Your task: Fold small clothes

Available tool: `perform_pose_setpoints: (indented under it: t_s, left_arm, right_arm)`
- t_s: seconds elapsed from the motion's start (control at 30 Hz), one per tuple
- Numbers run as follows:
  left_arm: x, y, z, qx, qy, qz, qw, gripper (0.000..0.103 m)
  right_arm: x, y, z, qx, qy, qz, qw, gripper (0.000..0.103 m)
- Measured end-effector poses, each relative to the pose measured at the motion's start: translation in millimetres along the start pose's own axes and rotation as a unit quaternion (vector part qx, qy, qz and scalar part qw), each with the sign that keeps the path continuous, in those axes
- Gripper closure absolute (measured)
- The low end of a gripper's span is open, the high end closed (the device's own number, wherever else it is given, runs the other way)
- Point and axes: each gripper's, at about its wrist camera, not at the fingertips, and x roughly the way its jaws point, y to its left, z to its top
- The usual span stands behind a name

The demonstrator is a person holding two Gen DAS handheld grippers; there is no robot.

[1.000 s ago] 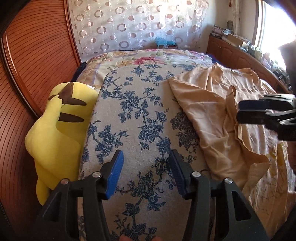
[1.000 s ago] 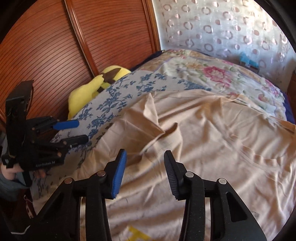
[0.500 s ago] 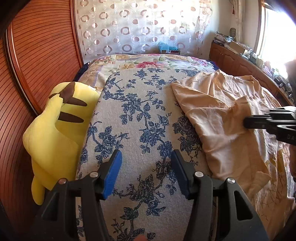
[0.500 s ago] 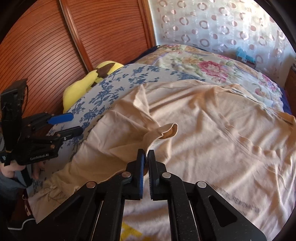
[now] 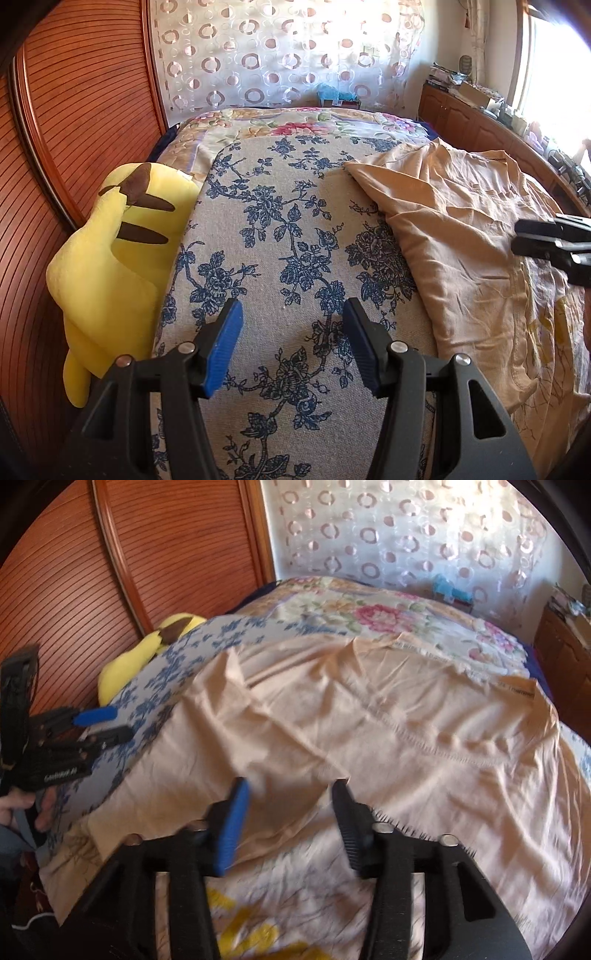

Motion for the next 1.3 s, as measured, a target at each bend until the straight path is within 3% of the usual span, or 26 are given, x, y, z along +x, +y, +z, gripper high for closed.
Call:
perform_pose_setpoints:
  t_s: [0.3, 0.33, 0.4, 0.47, 0.57, 0.67, 0.73, 0.8, 0.87, 1.03, 1.3]
  left_arm:
    - [0, 0, 0, 0.000, 0.000, 0.001, 1.0000, 0.047]
    - [0, 0, 0, 0.000, 0.000, 0.000, 1.0000, 0.047]
    - [-1, 0, 0, 0.000, 0.000, 0.000, 1.0000, 0.047]
    - [0, 1, 0, -0.001, 0.000, 0.000, 1.0000, 0.047]
    - [-3, 5, 2, -0.010, -0.010, 0.009, 0.9999, 0.047]
    - [-15, 3, 4, -0.015, -0.027, 0.002, 0.9995, 0.047]
    - [-23, -4, 6, -0.011, -0.032, -0.010, 0.9994, 0.047]
    - [-28, -15, 9, -0.002, -0.033, -0.019, 0.9993, 0.047]
    - [-33, -28, 12, 0.006, -0.035, -0.032, 0.9989, 0.047]
    - [-38, -63, 21, 0.023, -0.039, -0.067, 0.9967, 0.047]
    - [-23, -132, 29, 0.074, -0.032, -0.109, 0.9907, 0.047]
  right_arm:
    - [21, -25, 13, 0.036, 0.015, 0.019, 0.999, 0.056]
    - [21, -25, 13, 0.034, 0.013, 0.019, 0.999, 0.060]
    - [22, -23, 14, 0.028, 0.017, 0.029, 0.999, 0.098]
    - [17, -19, 15, 0.018, 0.004, 0.039, 0.999, 0.102]
    - [1, -22, 20, 0.020, -0.039, 0.003, 0.999, 0.102]
    - [-4, -32, 20, 0.038, -0.040, -0.013, 0.998, 0.101]
    - [-6, -36, 15, 0.038, -0.032, -0.040, 0.998, 0.086]
    - [-14, -42, 9, 0.044, -0.038, -0.037, 0.998, 0.060]
    - [-30, -54, 1, 0.060, -0.049, -0.033, 0.996, 0.055]
    - [-83, -89, -26, 0.094, -0.075, -0.054, 0.991, 0.053]
    - [-174, -160, -91, 0.147, -0.102, -0.140, 0.974, 0.053]
